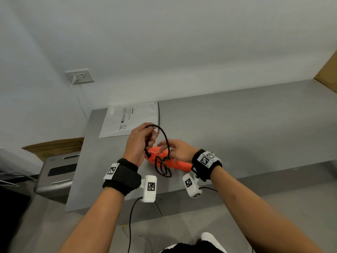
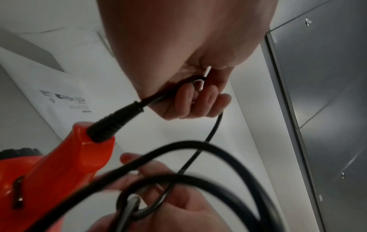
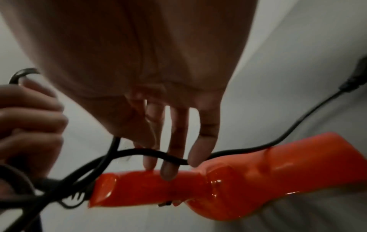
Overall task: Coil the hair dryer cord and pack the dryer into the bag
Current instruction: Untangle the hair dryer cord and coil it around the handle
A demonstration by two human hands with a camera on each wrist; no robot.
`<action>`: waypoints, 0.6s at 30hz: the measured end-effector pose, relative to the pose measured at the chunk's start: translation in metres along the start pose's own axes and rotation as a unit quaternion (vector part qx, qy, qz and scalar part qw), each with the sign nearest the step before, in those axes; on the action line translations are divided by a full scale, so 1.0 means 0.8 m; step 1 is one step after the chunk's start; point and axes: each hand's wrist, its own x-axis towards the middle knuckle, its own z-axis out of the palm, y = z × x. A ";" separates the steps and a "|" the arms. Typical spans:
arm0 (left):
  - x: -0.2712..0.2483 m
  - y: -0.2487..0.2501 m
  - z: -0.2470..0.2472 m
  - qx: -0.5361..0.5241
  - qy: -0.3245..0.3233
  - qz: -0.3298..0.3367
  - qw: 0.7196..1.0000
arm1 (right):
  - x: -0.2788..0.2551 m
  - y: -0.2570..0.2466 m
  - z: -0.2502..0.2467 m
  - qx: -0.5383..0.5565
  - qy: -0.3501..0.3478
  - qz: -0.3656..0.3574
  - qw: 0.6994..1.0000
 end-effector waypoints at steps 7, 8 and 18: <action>-0.007 0.019 -0.033 -0.047 0.061 0.044 0.996 | -0.016 0.008 -0.031 -0.017 0.049 -0.033 0.998; -0.010 0.022 -0.037 -0.046 0.066 0.050 0.996 | -0.015 0.011 -0.044 -0.036 0.107 -0.043 0.993; -0.023 0.027 -0.053 -0.029 0.105 0.090 0.990 | 0.004 0.052 -0.154 -0.276 0.274 0.144 0.910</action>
